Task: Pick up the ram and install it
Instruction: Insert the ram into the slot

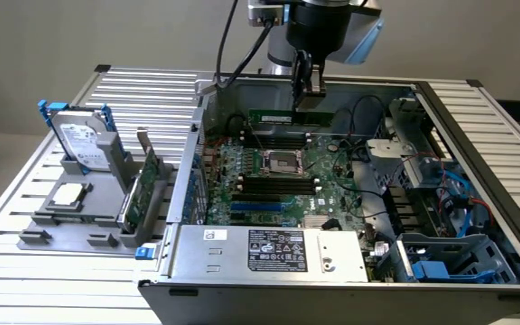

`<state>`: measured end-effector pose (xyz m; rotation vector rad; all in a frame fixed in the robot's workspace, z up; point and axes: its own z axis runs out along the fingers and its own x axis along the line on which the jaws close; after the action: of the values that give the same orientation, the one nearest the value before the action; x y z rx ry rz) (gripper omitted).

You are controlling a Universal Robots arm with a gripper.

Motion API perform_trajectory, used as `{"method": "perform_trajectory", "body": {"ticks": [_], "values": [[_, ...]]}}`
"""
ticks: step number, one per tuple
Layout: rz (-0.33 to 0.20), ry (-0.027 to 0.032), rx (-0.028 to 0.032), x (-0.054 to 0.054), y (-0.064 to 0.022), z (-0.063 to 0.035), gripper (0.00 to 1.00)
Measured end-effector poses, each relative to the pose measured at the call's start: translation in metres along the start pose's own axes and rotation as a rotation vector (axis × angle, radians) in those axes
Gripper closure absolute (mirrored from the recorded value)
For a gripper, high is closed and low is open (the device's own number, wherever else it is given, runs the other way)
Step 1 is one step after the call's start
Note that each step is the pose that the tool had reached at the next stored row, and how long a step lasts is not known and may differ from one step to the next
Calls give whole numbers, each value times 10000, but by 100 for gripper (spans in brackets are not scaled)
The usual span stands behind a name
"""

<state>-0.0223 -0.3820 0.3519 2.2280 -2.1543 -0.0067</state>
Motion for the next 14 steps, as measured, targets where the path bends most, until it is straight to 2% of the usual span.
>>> {"method": "perform_trajectory", "body": {"ticks": [5, 14], "values": [[0, 2, 0, 0, 0, 1, 86], [0, 1, 8, 75, 17, 161, 86]]}}
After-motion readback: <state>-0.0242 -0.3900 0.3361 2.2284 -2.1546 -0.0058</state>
